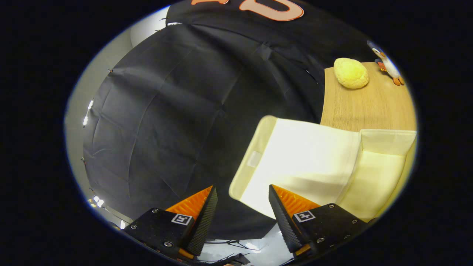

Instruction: Open the storage box then place both shoes into the box .Put the left shoe in first, then the right shoe, with the right side of both shoes facing outward in a uniform manner.

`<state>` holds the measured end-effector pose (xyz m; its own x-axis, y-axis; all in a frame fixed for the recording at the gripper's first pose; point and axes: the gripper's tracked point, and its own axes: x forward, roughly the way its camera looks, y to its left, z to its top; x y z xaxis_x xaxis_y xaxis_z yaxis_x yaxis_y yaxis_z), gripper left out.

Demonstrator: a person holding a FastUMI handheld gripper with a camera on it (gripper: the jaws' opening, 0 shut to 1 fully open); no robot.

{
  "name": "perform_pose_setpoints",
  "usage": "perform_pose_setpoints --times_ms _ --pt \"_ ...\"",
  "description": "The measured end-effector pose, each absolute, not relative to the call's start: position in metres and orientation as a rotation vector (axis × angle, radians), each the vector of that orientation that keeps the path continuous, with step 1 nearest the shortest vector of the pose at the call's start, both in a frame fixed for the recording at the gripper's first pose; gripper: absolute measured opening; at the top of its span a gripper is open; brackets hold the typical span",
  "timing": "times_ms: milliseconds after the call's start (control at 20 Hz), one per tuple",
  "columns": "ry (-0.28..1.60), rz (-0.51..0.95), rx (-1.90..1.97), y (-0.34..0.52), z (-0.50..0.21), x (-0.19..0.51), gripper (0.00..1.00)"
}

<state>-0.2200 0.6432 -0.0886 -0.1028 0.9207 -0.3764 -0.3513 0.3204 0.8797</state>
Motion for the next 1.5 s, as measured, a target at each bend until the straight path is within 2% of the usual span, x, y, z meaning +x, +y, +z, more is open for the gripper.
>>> perform_pose_setpoints --times_ms 100,300,600,1100,1300,1500 --pt "1.174 1.173 0.552 0.619 -0.096 -0.210 0.89" --pt "1.084 1.084 0.422 0.551 -0.134 -0.180 0.91" --pt "0.957 0.876 0.249 0.419 -0.187 -0.138 0.92" --pt "1.042 0.474 0.133 0.215 -0.315 -0.117 0.91" --pt "1.115 0.416 0.064 0.170 -0.352 -0.134 0.89" --pt "1.136 0.368 0.034 0.151 -0.392 -0.135 0.79"
